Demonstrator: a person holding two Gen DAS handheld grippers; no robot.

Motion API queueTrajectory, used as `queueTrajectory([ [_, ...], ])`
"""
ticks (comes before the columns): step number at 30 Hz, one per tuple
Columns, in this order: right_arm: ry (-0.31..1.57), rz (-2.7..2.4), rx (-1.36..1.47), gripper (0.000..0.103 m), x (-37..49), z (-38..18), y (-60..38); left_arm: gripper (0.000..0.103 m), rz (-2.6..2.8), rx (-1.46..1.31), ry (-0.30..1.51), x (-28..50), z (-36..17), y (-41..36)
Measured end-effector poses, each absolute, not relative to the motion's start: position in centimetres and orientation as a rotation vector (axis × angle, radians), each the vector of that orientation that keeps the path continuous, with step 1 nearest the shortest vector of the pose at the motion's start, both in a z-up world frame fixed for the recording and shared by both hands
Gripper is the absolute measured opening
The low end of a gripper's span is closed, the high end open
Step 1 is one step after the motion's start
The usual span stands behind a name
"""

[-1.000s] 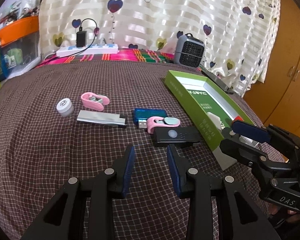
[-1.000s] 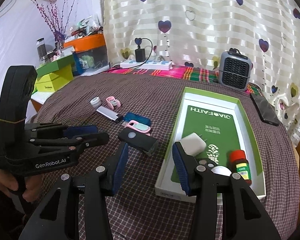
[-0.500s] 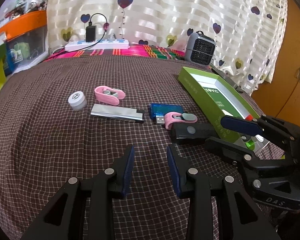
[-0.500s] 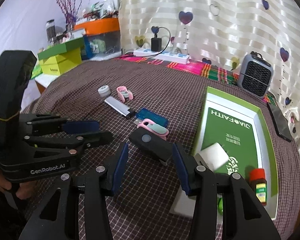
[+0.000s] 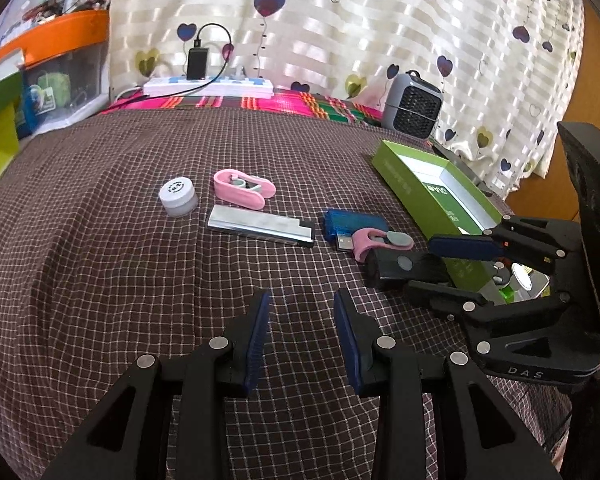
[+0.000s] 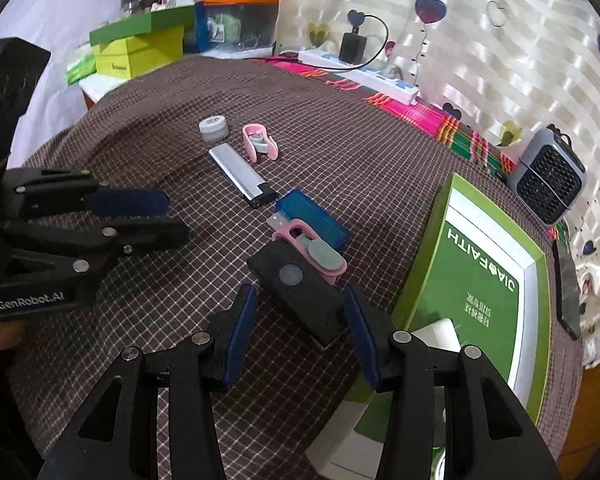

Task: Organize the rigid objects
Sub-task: 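Grasp the black rectangular device on the bed with the right gripper, then grasp the pink oblong item with the left gripper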

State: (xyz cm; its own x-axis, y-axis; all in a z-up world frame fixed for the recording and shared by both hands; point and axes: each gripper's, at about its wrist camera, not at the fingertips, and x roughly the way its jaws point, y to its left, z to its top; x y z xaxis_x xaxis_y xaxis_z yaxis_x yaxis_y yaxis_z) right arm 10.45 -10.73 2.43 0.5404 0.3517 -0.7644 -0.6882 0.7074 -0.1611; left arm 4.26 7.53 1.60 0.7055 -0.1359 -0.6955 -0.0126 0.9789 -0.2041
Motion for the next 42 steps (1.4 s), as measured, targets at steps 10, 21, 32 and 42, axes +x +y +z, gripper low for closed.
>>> queueTrajectory([
  [10, 0.878, 0.752, -0.51, 0.047, 9.8, 1.6, -10.0, 0.032, -0.049, -0.221, 0.771, 3.8, 1.9, 8.8],
  [21, 0.863, 0.653, -0.31, 0.034, 10.8, 1.2, -10.3, 0.032, -0.045, -0.222, 0.768, 3.5, 2.0, 8.9],
  [32, 0.821, 0.645, -0.212, 0.025, 9.6, 1.8, -11.3, 0.032, -0.08, -0.203, 0.777, 3.8, 2.2, 7.7],
  [42, 0.751, 0.629, -0.125, 0.025, 7.7, 3.5, -13.7, 0.032, -0.178, -0.142, 0.761, 5.5, 3.2, 5.2],
])
